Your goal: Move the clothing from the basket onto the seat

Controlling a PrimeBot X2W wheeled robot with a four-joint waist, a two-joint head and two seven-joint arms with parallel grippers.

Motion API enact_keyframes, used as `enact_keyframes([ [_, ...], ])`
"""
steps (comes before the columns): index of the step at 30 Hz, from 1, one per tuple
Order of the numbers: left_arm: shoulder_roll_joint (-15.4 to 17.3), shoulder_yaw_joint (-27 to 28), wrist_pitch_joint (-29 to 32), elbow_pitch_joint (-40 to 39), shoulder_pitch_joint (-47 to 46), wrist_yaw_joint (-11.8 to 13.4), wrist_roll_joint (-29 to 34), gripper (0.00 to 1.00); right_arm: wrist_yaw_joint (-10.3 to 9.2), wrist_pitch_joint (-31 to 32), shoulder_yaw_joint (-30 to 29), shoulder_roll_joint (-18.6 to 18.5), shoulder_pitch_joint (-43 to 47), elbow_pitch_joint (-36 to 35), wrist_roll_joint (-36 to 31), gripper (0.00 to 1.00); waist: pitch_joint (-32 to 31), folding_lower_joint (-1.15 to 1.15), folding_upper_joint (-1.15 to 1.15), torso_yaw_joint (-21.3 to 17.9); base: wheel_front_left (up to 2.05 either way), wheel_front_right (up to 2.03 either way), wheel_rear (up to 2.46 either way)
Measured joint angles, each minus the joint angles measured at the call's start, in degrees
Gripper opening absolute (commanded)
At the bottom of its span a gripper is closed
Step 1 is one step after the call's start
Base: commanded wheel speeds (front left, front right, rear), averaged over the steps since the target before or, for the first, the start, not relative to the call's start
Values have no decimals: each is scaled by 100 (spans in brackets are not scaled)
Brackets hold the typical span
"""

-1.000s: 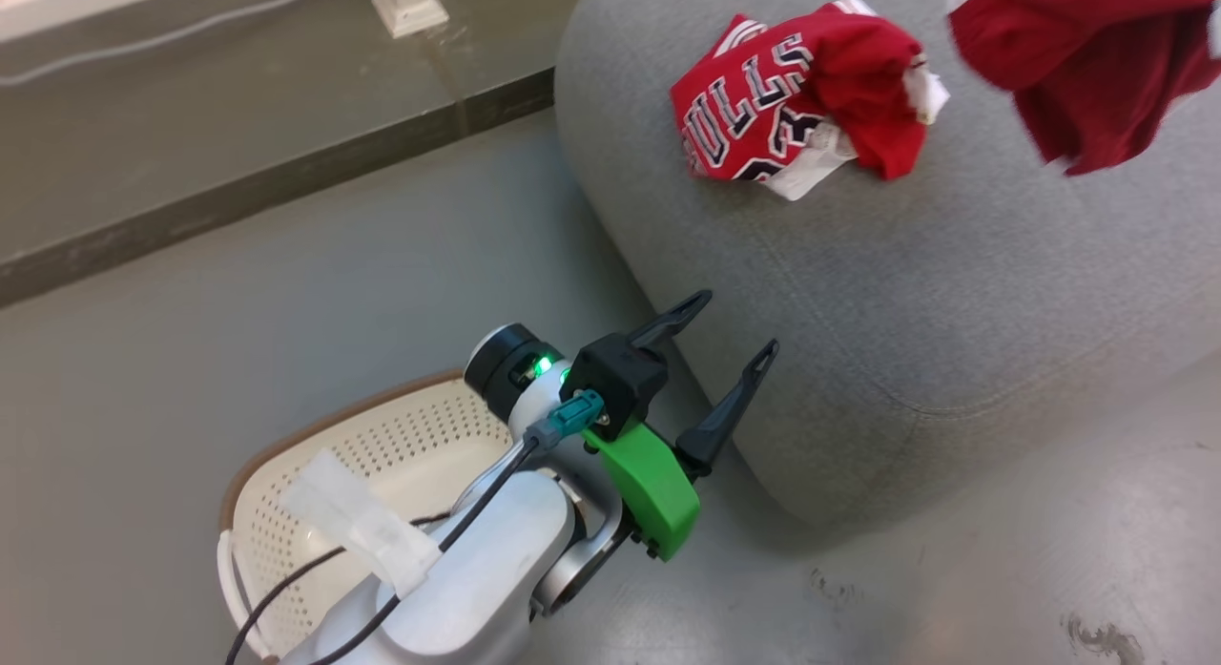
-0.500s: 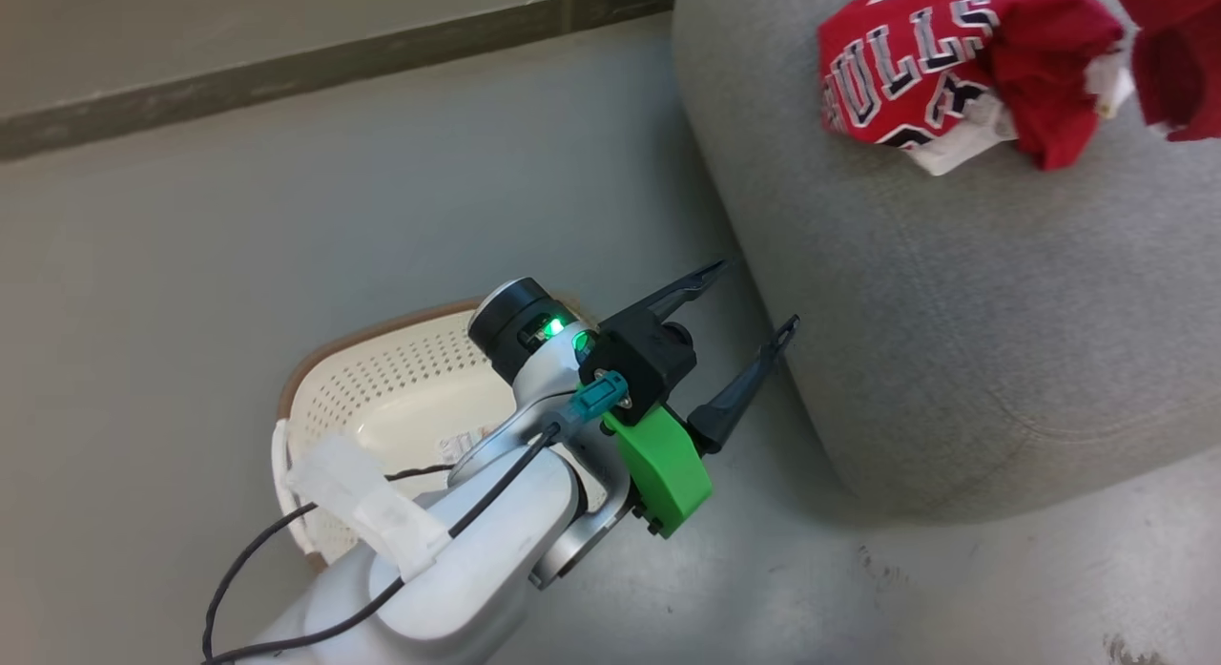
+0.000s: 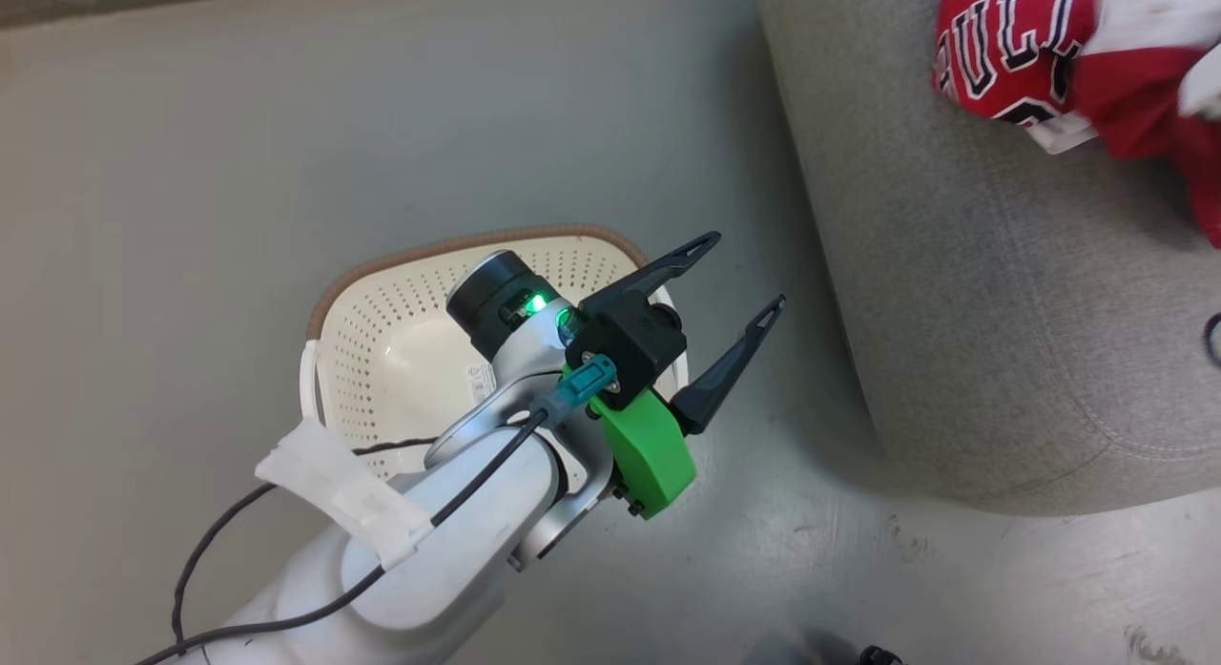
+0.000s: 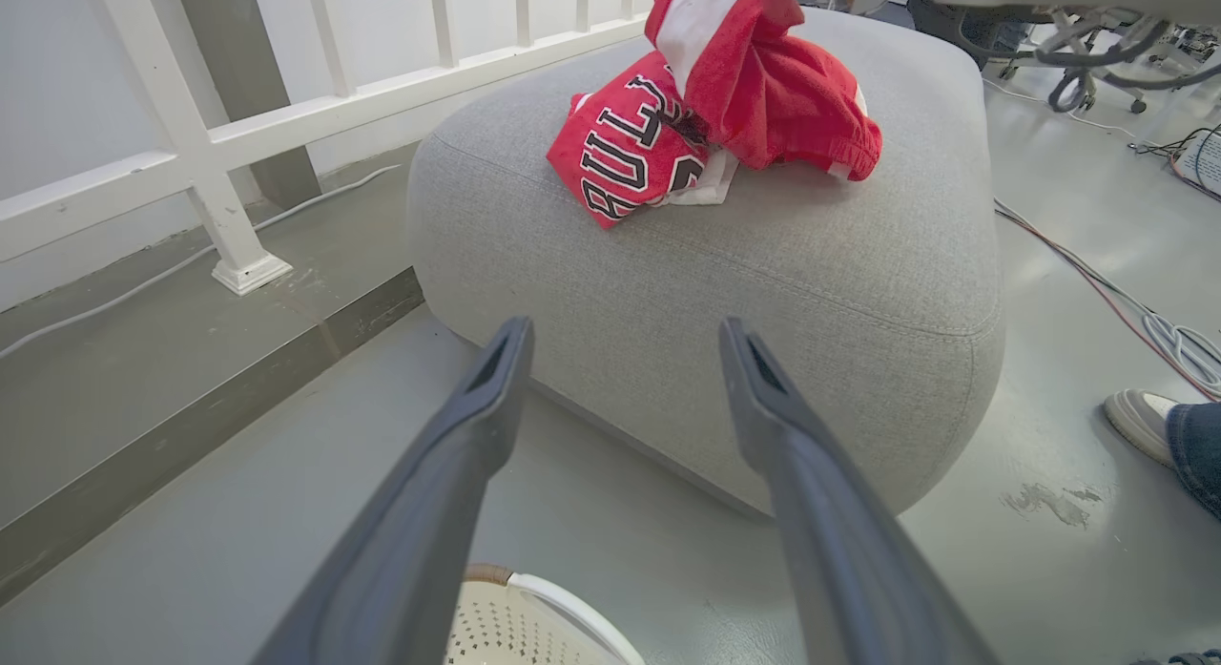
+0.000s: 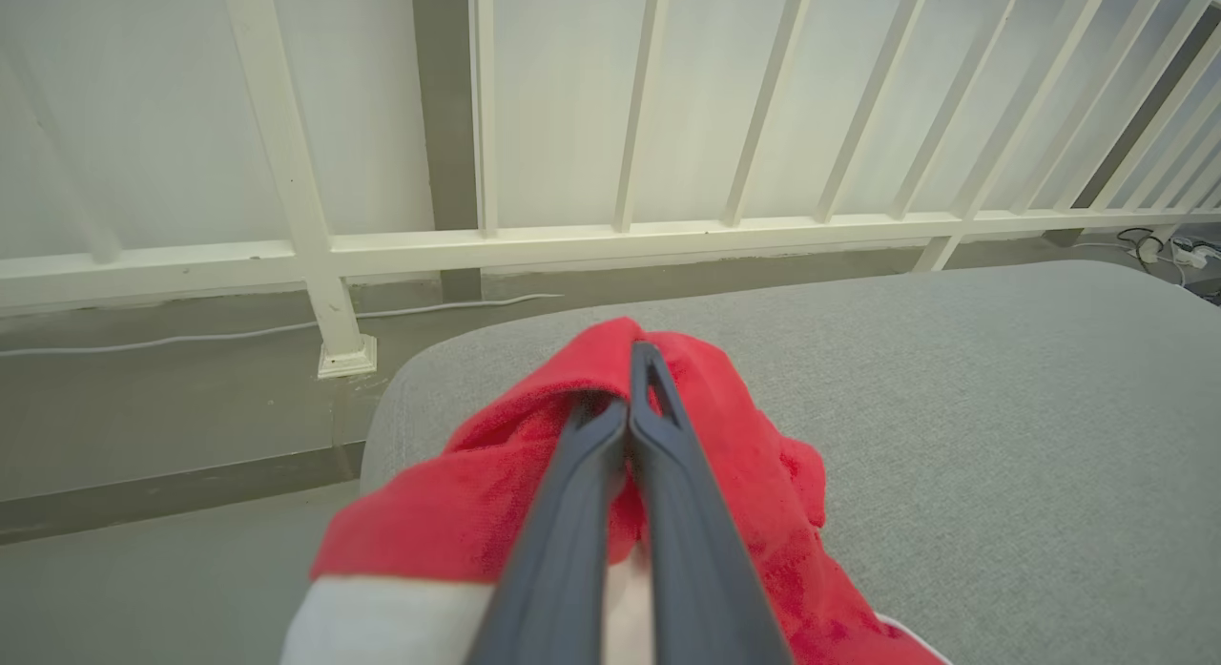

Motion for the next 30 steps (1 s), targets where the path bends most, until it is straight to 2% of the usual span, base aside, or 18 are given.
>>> enact_keyframes([
  [9, 137, 48, 64, -80, -1, 14, 114, 100, -7, -193, 66, 152, 103, 581, -52, 0, 188, 0, 0, 19, 0, 0, 0],
  [11, 146, 57, 74, -88, -1, 22, 113, 100, -7, -241, 78, 186, 99, 657, -75, 35, 200, 0, 0, -14, 0, 0, 0],
  [12, 152, 59, 74, -88, -1, 22, 113, 100, -5, -247, 81, 204, 98, 694, -75, 48, 203, 0, 0, -31, 0, 0, 0],
  [13, 163, 68, 75, -88, -1, 22, 113, 100, -4, -276, 86, 219, 97, 723, -75, 82, 205, 0, 0, -49, 0, 0, 0],
  [14, 176, 80, 75, -88, -1, 22, 113, 100, -3, -293, 87, 231, 92, 748, -75, 100, 205, 0, 0, -68, 0, 0, 0],
  [20, 276, 186, 74, -111, -1, 71, 113, 100, 75, -397, 194, 359, 70, 853, -77, 100, 180, 0, 0, -215, 0, 0, 0],
  [30, 348, 271, 41, -131, 13, 167, 64, 100, 316, -492, 252, 545, 138, 891, -81, 100, 40, 0, 0, -562, 0, 0, 0],
])
